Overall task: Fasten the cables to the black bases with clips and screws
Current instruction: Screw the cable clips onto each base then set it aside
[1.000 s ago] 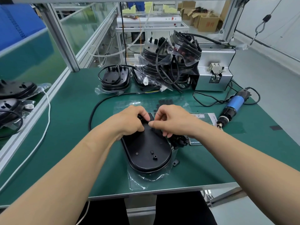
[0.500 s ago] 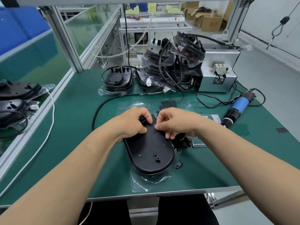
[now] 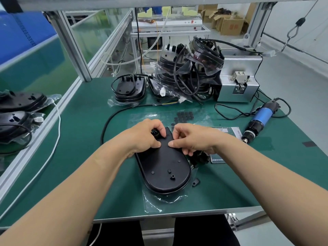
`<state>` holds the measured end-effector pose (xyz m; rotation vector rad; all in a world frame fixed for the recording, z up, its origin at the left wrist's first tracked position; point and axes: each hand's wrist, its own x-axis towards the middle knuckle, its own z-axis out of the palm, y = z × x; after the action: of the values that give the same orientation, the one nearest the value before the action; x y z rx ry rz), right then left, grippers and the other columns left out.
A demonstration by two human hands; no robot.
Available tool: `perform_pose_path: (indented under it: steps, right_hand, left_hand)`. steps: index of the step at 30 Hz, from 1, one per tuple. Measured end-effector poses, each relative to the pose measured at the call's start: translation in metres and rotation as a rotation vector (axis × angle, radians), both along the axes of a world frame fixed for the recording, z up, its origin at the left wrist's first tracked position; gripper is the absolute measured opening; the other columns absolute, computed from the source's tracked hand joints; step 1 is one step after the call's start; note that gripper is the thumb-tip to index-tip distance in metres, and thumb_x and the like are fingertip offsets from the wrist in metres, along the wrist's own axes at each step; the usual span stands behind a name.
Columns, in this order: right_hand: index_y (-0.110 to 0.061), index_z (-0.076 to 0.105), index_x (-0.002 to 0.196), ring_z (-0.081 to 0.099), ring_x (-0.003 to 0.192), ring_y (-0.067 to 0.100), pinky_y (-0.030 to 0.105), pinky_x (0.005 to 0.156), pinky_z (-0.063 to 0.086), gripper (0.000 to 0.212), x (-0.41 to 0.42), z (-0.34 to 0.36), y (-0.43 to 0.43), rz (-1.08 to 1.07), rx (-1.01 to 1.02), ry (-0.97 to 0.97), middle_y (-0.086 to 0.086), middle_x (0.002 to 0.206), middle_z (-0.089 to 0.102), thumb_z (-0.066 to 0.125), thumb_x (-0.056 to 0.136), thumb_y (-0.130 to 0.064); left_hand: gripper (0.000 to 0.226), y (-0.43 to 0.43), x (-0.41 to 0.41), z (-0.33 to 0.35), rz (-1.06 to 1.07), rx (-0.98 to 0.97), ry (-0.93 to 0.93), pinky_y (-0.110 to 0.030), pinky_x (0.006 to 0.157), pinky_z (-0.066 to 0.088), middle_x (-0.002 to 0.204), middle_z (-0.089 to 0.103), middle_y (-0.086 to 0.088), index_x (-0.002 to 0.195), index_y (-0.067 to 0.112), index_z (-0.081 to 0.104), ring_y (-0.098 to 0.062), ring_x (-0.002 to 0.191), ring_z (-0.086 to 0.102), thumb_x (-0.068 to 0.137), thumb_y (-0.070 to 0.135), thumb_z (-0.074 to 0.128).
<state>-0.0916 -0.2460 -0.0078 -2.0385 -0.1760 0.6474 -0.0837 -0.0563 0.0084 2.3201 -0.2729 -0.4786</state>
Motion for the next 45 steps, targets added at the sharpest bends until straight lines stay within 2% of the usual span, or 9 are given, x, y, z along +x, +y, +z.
perform_pose_path:
  steps: [6,10,17,23,26,30,36,41,45]
  right_hand:
    - [-0.011,0.048,0.095,0.056,0.047,0.009,0.020,0.043,0.046,0.018,-0.002,0.003,0.002,-0.082,0.100,0.099,0.004,0.074,0.051,0.059,0.101,-0.025]
    - [-0.013,0.047,0.089,0.051,0.037,0.003,0.017,0.037,0.039,0.036,-0.007,0.001,0.010,-0.098,-0.123,-0.035,0.001,0.064,0.057,0.073,0.089,-0.040]
    - [-0.020,0.049,0.098,0.063,0.047,0.011,0.021,0.047,0.044,0.034,-0.025,0.004,0.012,-0.157,-0.303,-0.188,-0.001,0.063,0.069,0.059,0.093,-0.051]
    - [-0.026,0.041,0.114,0.059,0.091,0.015,0.032,0.069,0.047,0.067,-0.024,0.001,0.030,-0.122,-0.450,-0.258,-0.008,0.097,0.058,0.064,0.075,-0.075]
    - [-0.024,0.043,0.112,0.053,0.081,0.007,0.025,0.060,0.038,0.058,-0.019,-0.009,0.044,-0.237,-0.280,-0.156,-0.011,0.091,0.052,0.067,0.079,-0.066]
    - [-0.011,0.067,0.106,0.042,0.048,0.007,0.023,0.045,0.030,0.027,0.001,-0.021,0.067,-0.349,0.013,-0.083,-0.007,0.058,0.052,0.068,0.087,-0.031]
    - [-0.019,0.063,0.096,0.047,0.040,0.009,0.024,0.040,0.036,0.004,0.014,-0.022,0.093,-0.325,0.239,-0.095,-0.005,0.045,0.051,0.062,0.096,-0.022]
    - [-0.040,0.059,0.127,0.046,0.115,-0.014,0.016,0.099,0.037,0.032,0.057,0.000,0.110,-0.341,0.282,-0.620,-0.026,0.124,0.056,0.047,0.099,-0.050]
    - [-0.028,0.046,0.146,0.045,0.133,0.015,0.037,0.113,0.033,0.046,0.117,0.020,0.138,-0.046,0.108,-0.655,-0.003,0.141,0.055,0.038,0.105,-0.047]
  left_hand:
    - [0.044,0.014,-0.001,-0.005,-0.020,-0.059,-0.108,-0.025,0.086,0.041,0.119,0.056,0.001,0.106,0.031,0.057,-0.015,0.113,0.052,0.079,-0.001,0.069]
    - [0.061,0.053,0.000,-0.012,0.130,0.093,-0.161,-0.033,0.102,0.039,0.128,0.052,-0.001,0.122,0.030,0.053,-0.015,0.120,0.050,0.071,0.042,0.082]
    - [0.090,0.097,-0.018,-0.029,0.188,0.357,-0.050,-0.041,0.107,0.039,0.125,0.046,0.002,0.112,0.030,0.061,-0.020,0.120,0.047,0.045,0.089,0.049]
    - [0.049,0.079,-0.034,-0.046,0.556,0.048,-0.350,-0.037,0.082,0.045,0.091,0.044,-0.007,0.051,0.024,0.042,-0.027,0.090,0.047,0.080,0.052,0.070]
    - [0.048,0.061,-0.043,-0.047,0.741,-0.239,-0.308,-0.045,0.081,0.047,0.084,0.042,-0.020,0.054,0.023,0.035,-0.043,0.088,0.050,0.083,0.035,0.072]
    - [0.041,0.061,-0.047,-0.045,0.752,-0.485,-0.222,-0.028,0.053,0.036,0.067,0.047,-0.002,0.061,0.016,0.040,-0.017,0.059,0.044,0.063,0.031,0.078]
    - [0.045,0.101,-0.033,-0.025,0.656,-0.738,-0.044,-0.026,0.058,0.043,0.066,0.047,-0.006,0.066,0.017,0.041,-0.015,0.061,0.048,0.063,0.004,0.084]
    - [0.038,0.151,-0.009,0.021,0.424,-0.833,-0.140,-0.028,0.061,0.036,0.069,0.039,-0.010,0.061,0.021,0.045,-0.019,0.066,0.042,0.055,0.011,0.082]
    - [0.048,0.186,0.028,0.054,0.367,-1.115,-0.122,-0.027,0.074,0.057,0.091,0.054,-0.016,0.107,-0.001,0.054,-0.021,0.077,0.061,0.063,-0.005,0.073]
